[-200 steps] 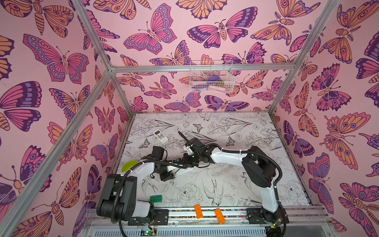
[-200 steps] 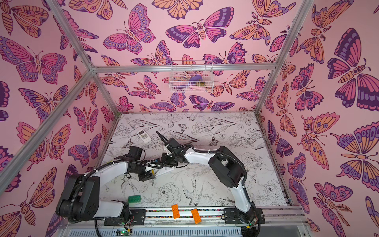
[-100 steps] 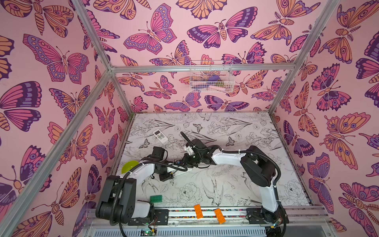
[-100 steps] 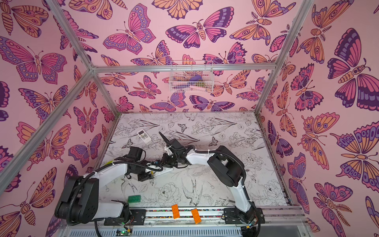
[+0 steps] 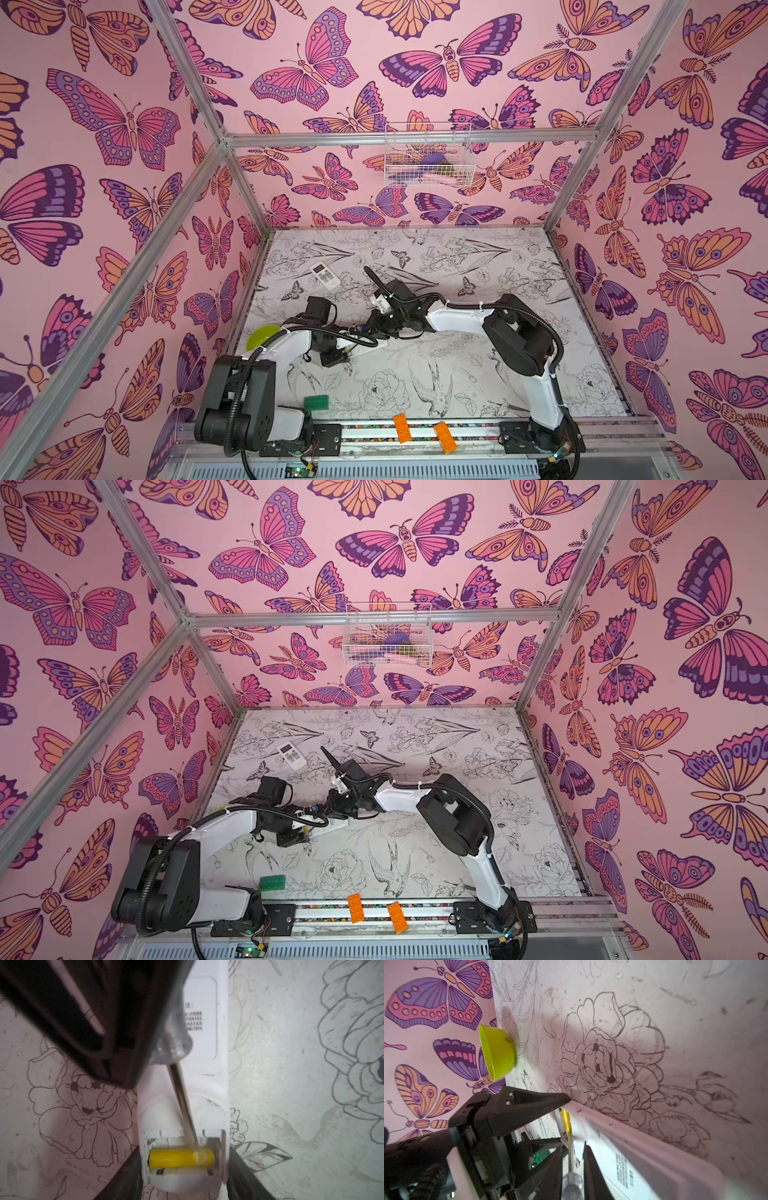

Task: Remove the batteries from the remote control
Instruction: 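Insert the screwdriver tip beside the remaining yellow battery with the right gripper, then pry the remaining battery upward with the screwdriver in the right gripper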

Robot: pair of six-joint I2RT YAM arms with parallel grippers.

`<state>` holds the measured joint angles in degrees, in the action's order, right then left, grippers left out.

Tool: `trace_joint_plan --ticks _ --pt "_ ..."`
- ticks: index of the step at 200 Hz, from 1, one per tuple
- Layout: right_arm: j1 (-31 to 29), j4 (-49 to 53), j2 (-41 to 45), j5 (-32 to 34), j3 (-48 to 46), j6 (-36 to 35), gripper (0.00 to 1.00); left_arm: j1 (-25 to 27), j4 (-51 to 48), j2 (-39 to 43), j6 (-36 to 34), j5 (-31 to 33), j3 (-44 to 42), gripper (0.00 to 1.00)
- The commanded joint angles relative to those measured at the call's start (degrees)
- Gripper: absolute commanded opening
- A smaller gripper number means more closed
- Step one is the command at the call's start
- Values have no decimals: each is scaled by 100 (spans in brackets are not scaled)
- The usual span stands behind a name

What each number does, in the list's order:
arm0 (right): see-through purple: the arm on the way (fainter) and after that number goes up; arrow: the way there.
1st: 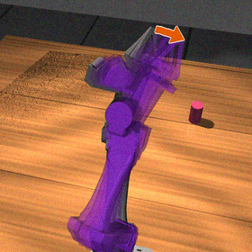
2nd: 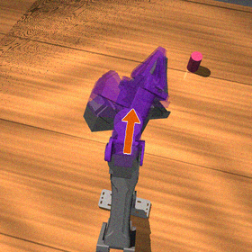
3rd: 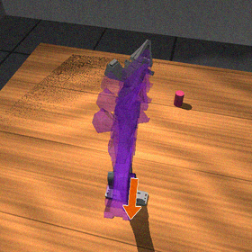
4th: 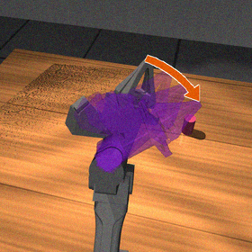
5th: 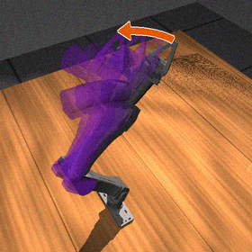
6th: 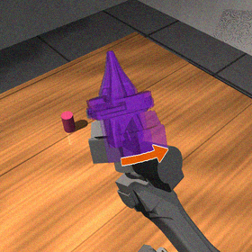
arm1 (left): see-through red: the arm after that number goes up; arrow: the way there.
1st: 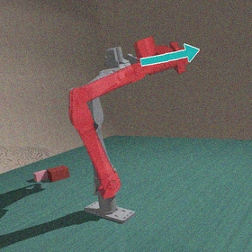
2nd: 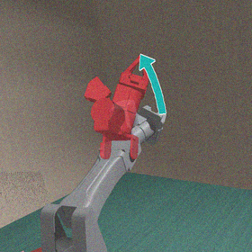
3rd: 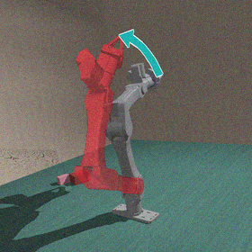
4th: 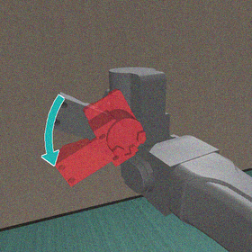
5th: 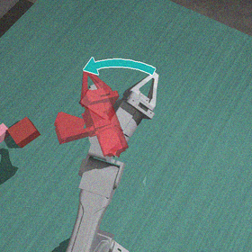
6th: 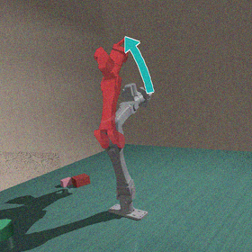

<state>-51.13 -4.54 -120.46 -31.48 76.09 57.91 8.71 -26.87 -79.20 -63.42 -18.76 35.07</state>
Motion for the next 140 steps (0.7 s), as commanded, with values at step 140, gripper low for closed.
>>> trace_joint_plan --ticks 140 --pt "-442 1307 -161 1547 451 -674 0 6 -406 7 -646 251 -9 60"
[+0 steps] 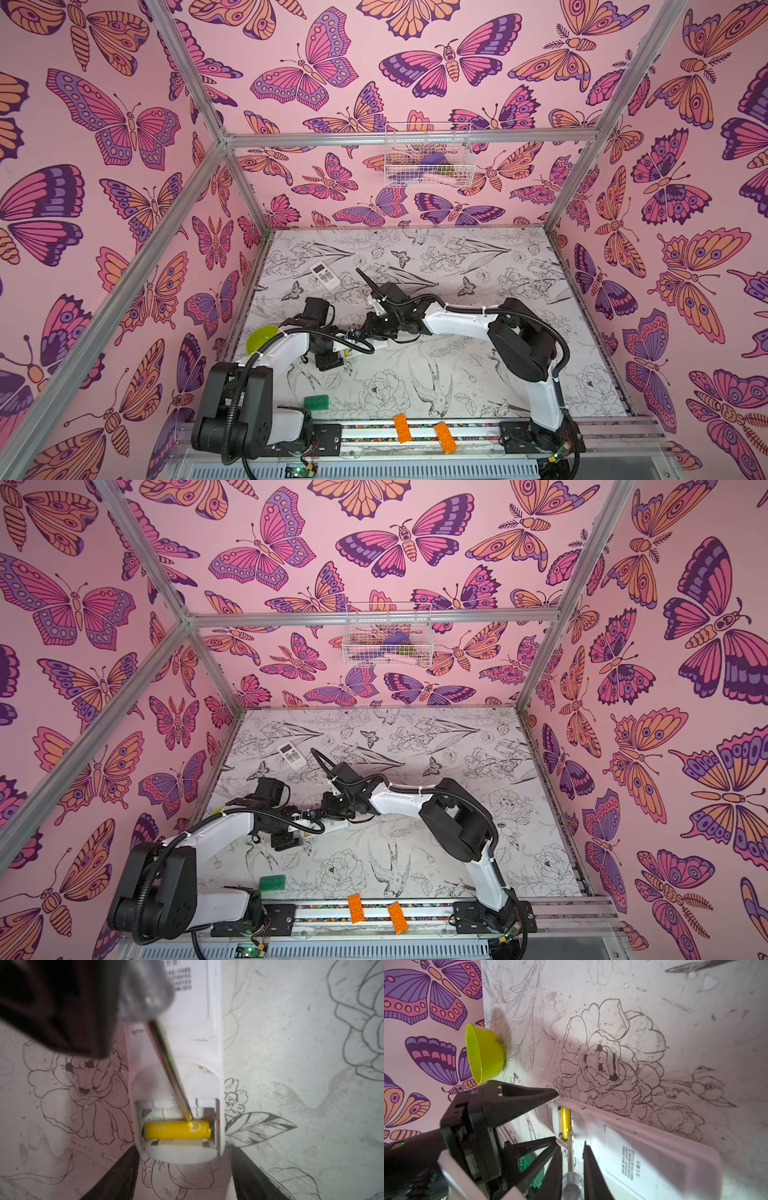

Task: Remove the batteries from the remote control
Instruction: 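Pry the remaining battery upward with the screwdriver in the right gripper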

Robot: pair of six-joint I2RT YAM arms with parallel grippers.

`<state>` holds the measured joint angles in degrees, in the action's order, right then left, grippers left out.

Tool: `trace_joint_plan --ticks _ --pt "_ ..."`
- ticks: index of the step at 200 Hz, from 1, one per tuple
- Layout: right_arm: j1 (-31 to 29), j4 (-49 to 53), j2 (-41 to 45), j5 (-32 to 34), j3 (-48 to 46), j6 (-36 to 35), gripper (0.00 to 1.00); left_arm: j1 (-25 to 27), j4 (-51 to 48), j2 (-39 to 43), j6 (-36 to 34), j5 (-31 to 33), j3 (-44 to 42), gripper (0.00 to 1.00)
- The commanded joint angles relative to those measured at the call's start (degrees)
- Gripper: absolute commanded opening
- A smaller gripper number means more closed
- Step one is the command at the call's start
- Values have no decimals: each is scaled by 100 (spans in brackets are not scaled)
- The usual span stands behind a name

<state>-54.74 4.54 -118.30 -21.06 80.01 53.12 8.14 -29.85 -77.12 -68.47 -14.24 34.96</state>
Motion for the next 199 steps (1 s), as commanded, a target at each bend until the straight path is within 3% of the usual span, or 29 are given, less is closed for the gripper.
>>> trace_joint_plan --ticks 1,66,109,139,175,199 --pt "-81 395 -387 492 59 -192 0 64 -109 -212 -136 -211 11 60" --pt "116 -537 -690 -203 -220 352 0 126 -43 -412 -127 -287 82 44" --pt "-109 635 -37 982 160 -230 0 147 -1 -385 -13 -381 59 41" --pt "-283 549 174 1699 -19 -67 0 154 -39 -303 -27 -559 40 41" --pt "-311 487 -207 1392 68 126 0 202 -30 -356 42 -580 40 41" --pt "-195 372 -390 820 86 129 0 209 8 -425 21 -517 59 41"
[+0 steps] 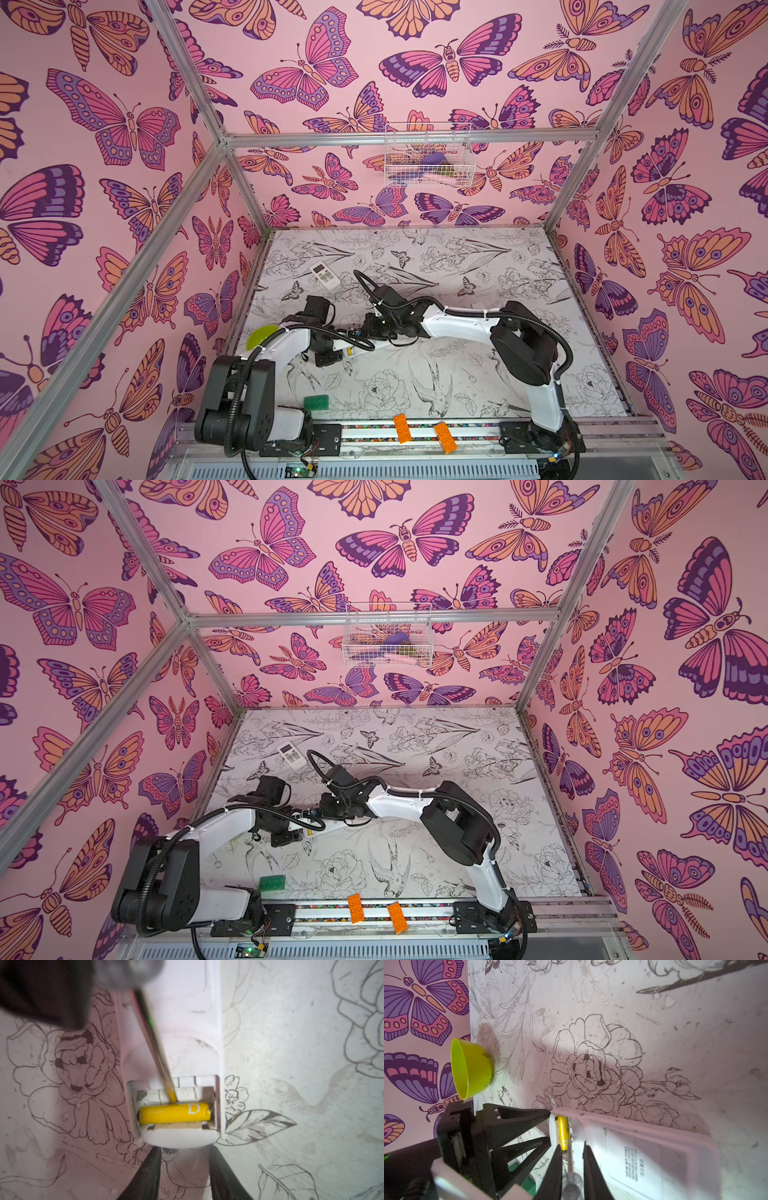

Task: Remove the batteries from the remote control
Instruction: 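Pry the remaining battery upward with the screwdriver in the right gripper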

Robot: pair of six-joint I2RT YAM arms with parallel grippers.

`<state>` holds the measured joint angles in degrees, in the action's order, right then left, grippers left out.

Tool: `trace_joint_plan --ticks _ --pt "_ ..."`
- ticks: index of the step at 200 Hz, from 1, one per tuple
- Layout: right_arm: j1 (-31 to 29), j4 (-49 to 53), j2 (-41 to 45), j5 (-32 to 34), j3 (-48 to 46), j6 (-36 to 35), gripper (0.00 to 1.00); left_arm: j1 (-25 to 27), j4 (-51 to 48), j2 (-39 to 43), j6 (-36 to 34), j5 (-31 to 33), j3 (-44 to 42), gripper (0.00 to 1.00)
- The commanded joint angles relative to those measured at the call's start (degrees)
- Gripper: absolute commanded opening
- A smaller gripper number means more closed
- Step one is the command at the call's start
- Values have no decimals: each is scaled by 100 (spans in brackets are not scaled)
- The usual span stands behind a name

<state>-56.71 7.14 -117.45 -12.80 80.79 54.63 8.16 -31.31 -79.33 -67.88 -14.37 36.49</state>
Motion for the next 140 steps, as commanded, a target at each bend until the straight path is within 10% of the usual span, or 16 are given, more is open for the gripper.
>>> trace_joint_plan --ticks 1,57,140 --pt "6 99 -474 -31 -2 -18 0 210 153 -205 -27 -500 -92 41" --pt "415 -1307 -612 -1322 -584 501 0 243 213 -267 168 -567 48 41" --pt "575 -1727 -338 -1277 -981 545 0 264 -62 565 401 -250 -31 58"
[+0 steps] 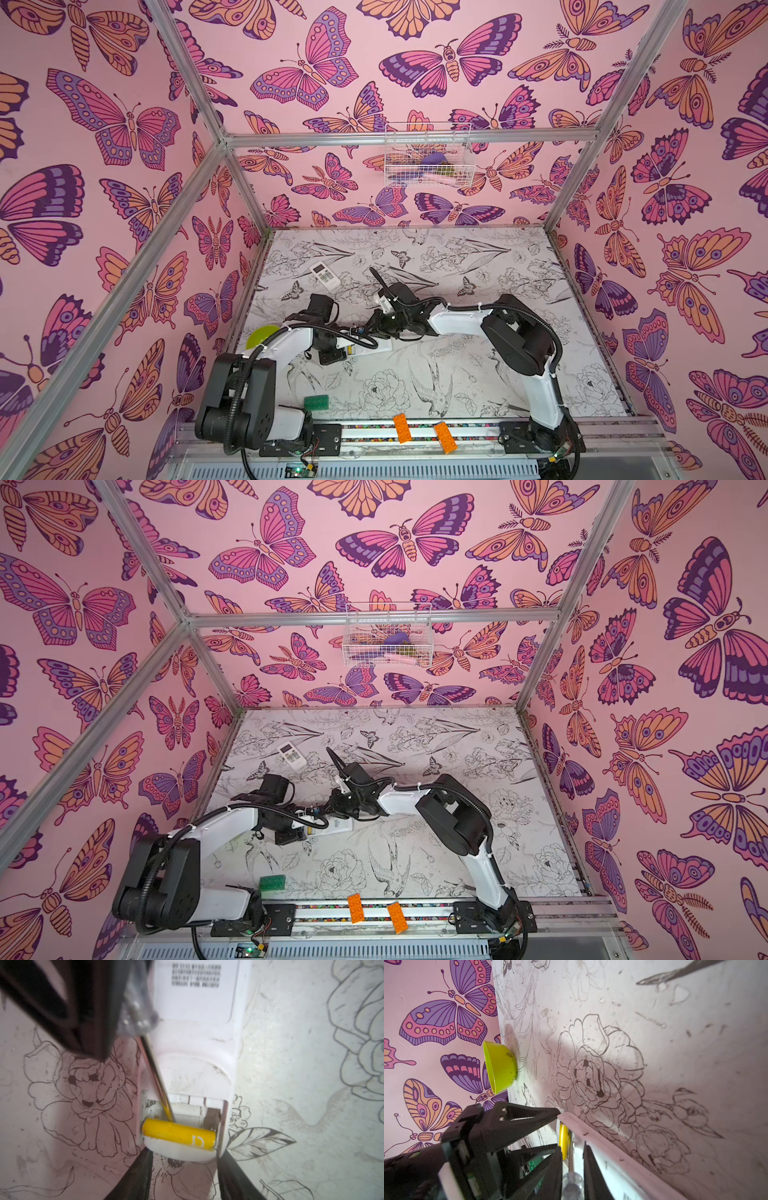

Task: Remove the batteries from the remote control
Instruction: 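Pry the remaining battery upward with the screwdriver in the right gripper, then lever the yellow battery up out of the compartment with the right gripper's screwdriver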

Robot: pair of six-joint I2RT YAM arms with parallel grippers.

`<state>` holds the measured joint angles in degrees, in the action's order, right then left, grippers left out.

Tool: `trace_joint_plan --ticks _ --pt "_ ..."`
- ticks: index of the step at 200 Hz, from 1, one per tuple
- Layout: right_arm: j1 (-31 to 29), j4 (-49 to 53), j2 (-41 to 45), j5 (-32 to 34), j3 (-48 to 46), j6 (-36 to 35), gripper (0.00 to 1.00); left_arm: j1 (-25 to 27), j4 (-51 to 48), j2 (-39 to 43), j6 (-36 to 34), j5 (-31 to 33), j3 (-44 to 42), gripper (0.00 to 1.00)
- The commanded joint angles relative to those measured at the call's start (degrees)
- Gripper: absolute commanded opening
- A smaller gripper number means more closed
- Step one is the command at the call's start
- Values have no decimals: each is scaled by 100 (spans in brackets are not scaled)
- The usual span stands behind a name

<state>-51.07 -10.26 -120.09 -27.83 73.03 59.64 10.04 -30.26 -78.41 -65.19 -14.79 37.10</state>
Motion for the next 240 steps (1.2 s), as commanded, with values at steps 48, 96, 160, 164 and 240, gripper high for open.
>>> trace_joint_plan --ticks 48,96,160,164,240 --pt "71 -579 -100 77 -426 437 0 102 -853 927 1867 -47 567 66" --pt "83 -638 -65 39 -413 416 0 179 -1237 841 3838 575 904 71" --pt "119 -910 -138 -20 -448 598 0 269 -1263 -29 4428 124 869 78" --pt "123 -892 -137 -13 -448 601 0 277 -1257 -116 4470 178 908 78" --pt "139 -984 40 -21 -543 471 0 433 -1165 -906 4717 233 1160 63"
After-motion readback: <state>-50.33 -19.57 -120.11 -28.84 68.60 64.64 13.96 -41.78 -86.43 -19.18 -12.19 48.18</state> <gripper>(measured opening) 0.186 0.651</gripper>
